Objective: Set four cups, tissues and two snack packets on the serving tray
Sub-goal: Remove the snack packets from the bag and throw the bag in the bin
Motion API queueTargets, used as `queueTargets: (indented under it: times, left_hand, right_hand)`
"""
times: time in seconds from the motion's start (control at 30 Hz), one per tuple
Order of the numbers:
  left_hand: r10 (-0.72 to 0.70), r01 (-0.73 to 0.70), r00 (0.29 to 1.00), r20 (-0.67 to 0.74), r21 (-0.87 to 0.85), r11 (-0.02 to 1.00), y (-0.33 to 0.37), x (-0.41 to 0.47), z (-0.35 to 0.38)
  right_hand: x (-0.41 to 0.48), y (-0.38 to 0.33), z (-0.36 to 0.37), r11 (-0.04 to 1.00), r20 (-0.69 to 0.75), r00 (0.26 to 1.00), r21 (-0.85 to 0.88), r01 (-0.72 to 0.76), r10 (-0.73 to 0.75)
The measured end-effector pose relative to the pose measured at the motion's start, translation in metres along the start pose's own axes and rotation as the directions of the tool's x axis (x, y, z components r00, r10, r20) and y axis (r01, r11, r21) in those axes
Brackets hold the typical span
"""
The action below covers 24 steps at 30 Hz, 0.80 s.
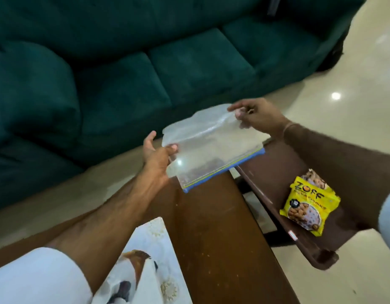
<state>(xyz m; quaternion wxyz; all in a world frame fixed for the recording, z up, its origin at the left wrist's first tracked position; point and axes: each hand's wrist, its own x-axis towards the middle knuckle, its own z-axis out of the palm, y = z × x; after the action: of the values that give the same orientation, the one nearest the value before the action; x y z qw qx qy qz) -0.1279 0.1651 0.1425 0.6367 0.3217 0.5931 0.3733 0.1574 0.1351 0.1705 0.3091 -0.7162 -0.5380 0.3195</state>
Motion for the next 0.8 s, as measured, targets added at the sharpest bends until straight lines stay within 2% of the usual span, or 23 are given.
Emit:
queueTargets:
  times: [0.1, 0.2, 0.37, 0.43, 0.53, 0.6, 0.67, 0.73, 0.77, 0.8]
  left_hand:
    - [0.189, -0.191, 0.982, 0.026, 0.136, 0.972, 0.072, -0.017, -0.044]
    - [0.315, -0.328, 0.944, 0.095, 0.315, 0.89, 0.147, -0.041, -0.092]
    - [0.414, -0.436, 0.895, 0.168, 0.53, 0.727, 0.265, -0.097, -0.181]
    - [0.451, -0.471, 0.868, 0.207, 0.631, 0.616, 0.309, -0.126, -0.22]
    - [0.539, -0.476, 0.804, 0.249, 0.813, 0.334, 0.371, -0.17, -0.268]
    - [0.51, -0.531, 0.783, 0.357, 0.811, 0.247, 0.411, -0.204, -0.293]
    - [0.439, -0.592, 0.769, 0.465, 0.777, 0.213, 0.443, -0.236, -0.312]
    - [0.432, -0.642, 0.73, 0.53, 0.749, 0.166, 0.465, -0.262, -0.328]
    - [0.467, -0.671, 0.702, 0.538, 0.72, 0.178, 0.473, -0.273, -0.337]
    - [0.505, -0.698, 0.683, 0.527, 0.674, 0.241, 0.479, -0.281, -0.348]
  right_hand:
    - [-0.006, -0.083, -0.008, 0.976, 0.058, 0.994, -0.192, 0.106, -0.096]
    - [-0.014, -0.176, -0.011, 0.899, 0.064, 0.978, -0.384, 0.21, -0.201]
    - [-0.033, -0.334, -0.01, 0.847, 0.033, 0.927, -0.395, 0.356, -0.374]
    - [-0.046, -0.398, -0.008, 0.815, 0.012, 0.89, -0.397, 0.423, -0.456]
    - [-0.073, -0.49, -0.004, 0.753, 0.031, 0.842, -0.431, 0.497, -0.538]
    - [-0.096, -0.549, 0.002, 0.685, 0.094, 0.806, -0.476, 0.552, -0.585]
    - [-0.12, -0.604, 0.009, 0.608, 0.145, 0.758, -0.51, 0.608, -0.636]
    - [-0.143, -0.651, 0.016, 0.556, 0.158, 0.704, -0.505, 0.66, -0.692]
    - [-0.153, -0.672, 0.021, 0.545, 0.146, 0.681, -0.491, 0.679, -0.717]
    - [-0.162, -0.69, 0.027, 0.549, 0.106, 0.664, -0.474, 0.688, -0.741]
